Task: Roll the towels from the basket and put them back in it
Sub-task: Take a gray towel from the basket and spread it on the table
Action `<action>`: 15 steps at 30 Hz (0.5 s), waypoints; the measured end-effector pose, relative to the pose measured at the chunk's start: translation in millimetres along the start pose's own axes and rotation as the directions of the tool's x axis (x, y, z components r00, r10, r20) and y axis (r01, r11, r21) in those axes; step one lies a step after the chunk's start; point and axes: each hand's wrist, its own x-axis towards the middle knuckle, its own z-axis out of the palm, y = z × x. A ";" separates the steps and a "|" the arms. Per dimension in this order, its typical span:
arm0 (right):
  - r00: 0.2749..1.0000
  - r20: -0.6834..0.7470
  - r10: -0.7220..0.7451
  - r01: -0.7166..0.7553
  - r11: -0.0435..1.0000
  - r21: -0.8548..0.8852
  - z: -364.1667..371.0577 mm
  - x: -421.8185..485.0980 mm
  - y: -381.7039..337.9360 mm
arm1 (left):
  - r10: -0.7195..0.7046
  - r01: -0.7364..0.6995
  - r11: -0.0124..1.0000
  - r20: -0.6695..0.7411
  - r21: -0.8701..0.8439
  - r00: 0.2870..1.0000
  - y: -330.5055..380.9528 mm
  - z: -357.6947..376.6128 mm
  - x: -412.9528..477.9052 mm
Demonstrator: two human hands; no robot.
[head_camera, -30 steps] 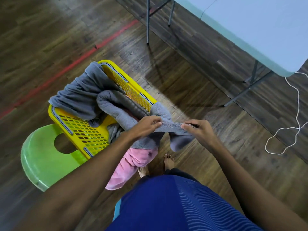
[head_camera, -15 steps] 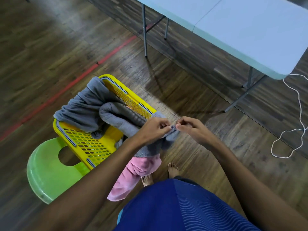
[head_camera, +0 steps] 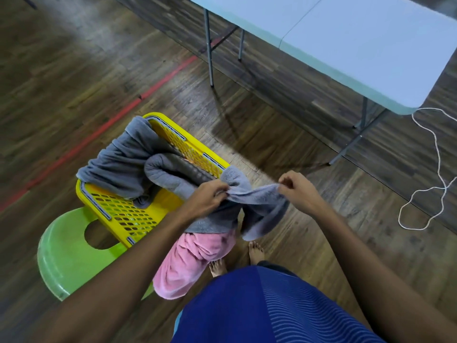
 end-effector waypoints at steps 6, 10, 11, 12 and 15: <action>0.918 0.282 -0.278 0.251 0.959 0.130 25.6 -1.5 -43.7 | 0.159 -0.159 0.987 -0.212 0.020 0.964 45.5 15.0 -2.7; 0.929 0.212 -0.303 0.249 0.937 0.244 21.5 -3.1 -47.2 | 0.097 -0.147 0.981 -0.345 -0.123 0.934 47.1 11.1 -12.8; 0.934 0.188 -0.305 0.267 0.942 0.204 18.5 -4.2 -47.2 | 0.057 -0.122 0.977 -0.339 -0.174 0.939 41.1 9.3 -15.1; 0.937 0.162 -0.310 0.287 0.946 0.147 15.8 -5.4 -48.2 | 0.013 -0.076 0.977 -0.297 -0.200 0.955 32.6 7.3 -16.3; 0.940 0.144 -0.309 0.297 0.950 0.098 12.3 -13.1 -52.5 | 0.025 -0.030 0.997 -0.075 -0.066 0.997 12.7 4.3 -20.8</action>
